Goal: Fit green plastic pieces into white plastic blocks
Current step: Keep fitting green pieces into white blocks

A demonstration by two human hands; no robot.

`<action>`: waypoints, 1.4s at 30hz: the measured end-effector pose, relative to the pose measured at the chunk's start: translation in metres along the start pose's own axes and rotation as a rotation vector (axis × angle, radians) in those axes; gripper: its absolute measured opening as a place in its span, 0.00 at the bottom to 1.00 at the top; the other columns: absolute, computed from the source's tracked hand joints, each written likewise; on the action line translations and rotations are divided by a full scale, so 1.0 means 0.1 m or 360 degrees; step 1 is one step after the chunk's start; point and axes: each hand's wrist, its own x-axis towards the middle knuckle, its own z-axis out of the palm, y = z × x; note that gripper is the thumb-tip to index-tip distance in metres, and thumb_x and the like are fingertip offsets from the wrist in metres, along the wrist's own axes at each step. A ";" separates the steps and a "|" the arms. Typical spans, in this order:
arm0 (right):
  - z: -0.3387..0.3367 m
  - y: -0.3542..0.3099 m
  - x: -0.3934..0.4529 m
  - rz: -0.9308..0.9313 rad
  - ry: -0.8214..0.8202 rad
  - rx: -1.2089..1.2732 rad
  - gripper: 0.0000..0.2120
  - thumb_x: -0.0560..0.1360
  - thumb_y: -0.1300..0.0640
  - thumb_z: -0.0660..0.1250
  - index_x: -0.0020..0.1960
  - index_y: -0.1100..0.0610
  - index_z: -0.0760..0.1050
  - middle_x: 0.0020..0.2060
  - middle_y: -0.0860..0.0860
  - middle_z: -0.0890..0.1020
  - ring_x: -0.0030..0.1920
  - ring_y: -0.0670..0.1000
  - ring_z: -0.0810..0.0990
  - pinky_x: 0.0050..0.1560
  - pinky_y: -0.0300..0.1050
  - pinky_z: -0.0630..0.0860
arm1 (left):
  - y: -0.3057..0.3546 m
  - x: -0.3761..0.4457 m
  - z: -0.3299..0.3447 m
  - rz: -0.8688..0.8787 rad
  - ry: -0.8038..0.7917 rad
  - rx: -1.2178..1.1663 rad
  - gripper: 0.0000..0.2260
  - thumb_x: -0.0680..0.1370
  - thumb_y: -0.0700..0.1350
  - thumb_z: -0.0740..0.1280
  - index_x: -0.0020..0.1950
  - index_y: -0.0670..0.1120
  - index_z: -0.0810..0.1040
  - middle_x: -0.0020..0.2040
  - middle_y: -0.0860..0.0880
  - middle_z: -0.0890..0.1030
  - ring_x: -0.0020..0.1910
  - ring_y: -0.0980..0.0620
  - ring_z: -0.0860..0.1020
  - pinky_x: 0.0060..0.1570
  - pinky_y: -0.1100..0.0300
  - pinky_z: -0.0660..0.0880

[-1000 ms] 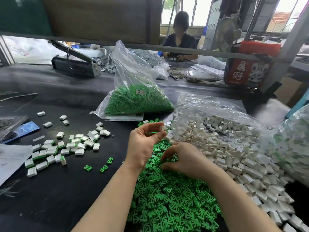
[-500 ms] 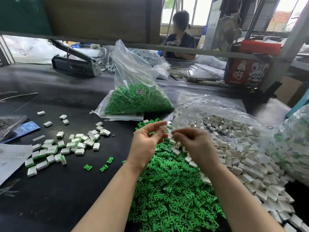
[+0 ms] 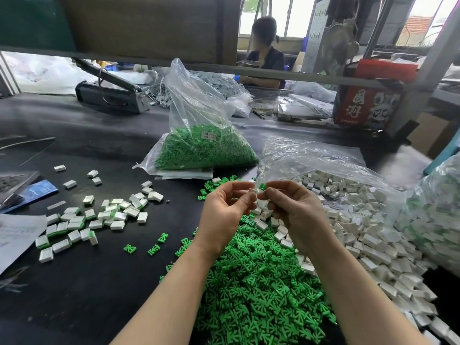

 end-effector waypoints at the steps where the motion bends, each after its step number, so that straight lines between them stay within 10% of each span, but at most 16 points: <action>1: 0.00 0.00 0.00 -0.0006 -0.0001 -0.0015 0.06 0.70 0.64 0.71 0.47 0.60 0.81 0.38 0.57 0.85 0.32 0.47 0.77 0.29 0.36 0.74 | 0.00 0.00 0.00 0.0006 -0.0006 0.0005 0.07 0.76 0.38 0.71 0.54 0.42 0.82 0.39 0.50 0.84 0.39 0.53 0.82 0.42 0.64 0.78; 31: 0.01 0.05 0.02 -0.0365 0.0063 -0.0341 0.08 0.74 0.67 0.69 0.50 0.59 0.82 0.41 0.49 0.86 0.39 0.42 0.82 0.39 0.32 0.76 | 0.01 -0.01 -0.01 0.0000 0.0056 0.0064 0.09 0.70 0.45 0.75 0.48 0.44 0.82 0.38 0.50 0.85 0.38 0.55 0.82 0.40 0.66 0.77; 42: 0.00 0.06 0.01 -0.0598 0.0087 -0.0955 0.05 0.73 0.64 0.73 0.48 0.58 0.83 0.40 0.49 0.85 0.41 0.49 0.84 0.47 0.46 0.82 | 0.06 -0.01 -0.04 -0.0014 0.0061 0.0031 0.06 0.71 0.42 0.75 0.47 0.46 0.85 0.41 0.46 0.86 0.39 0.54 0.83 0.42 0.66 0.78</action>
